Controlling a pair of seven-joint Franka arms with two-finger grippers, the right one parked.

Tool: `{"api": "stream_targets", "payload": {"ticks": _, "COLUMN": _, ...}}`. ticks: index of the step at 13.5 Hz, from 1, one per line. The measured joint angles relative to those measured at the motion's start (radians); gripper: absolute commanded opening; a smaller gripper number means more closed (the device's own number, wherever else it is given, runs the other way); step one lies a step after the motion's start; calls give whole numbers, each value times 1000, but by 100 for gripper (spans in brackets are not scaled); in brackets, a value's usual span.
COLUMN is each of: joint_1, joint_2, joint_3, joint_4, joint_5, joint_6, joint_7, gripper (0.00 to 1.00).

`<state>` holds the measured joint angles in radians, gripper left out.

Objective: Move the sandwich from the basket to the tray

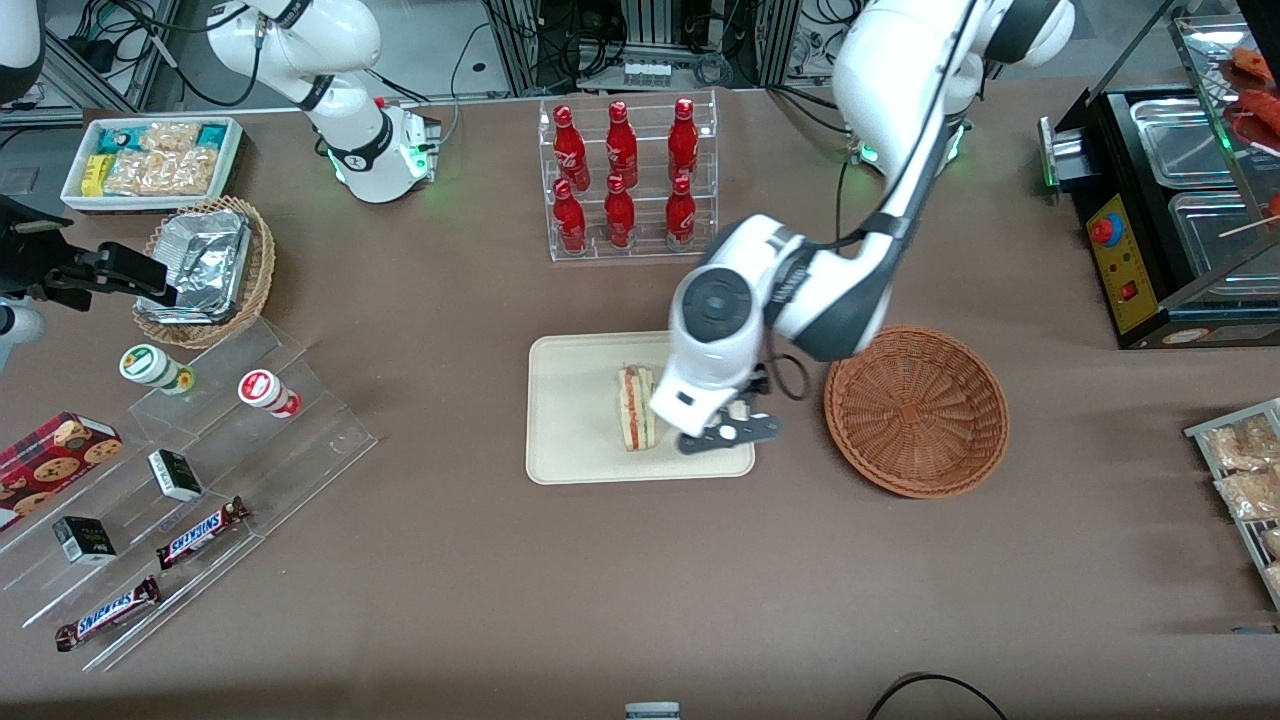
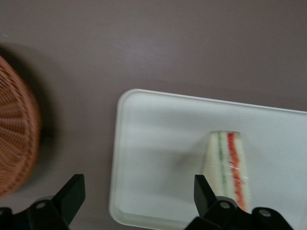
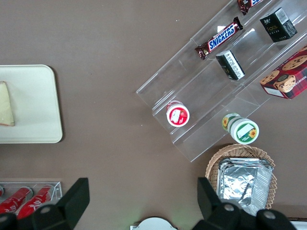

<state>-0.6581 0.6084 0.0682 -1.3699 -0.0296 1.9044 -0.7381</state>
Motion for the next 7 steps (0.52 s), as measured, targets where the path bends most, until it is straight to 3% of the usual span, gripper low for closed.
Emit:
{"api": "stream_targets", "payload": {"ticks": 3, "joint_1": 6, "joint_2": -90, "joint_3": 79, "joint_4": -99, "joint_5": -28, "joint_6": -1, "joint_7": 115, "gripper": 100}}
{"api": "stream_targets", "payload": {"ticks": 7, "joint_1": 4, "joint_2": -149, "joint_3": 115, "joint_4": -123, "joint_5": -28, "joint_6": -24, "joint_7": 123, "gripper": 100}}
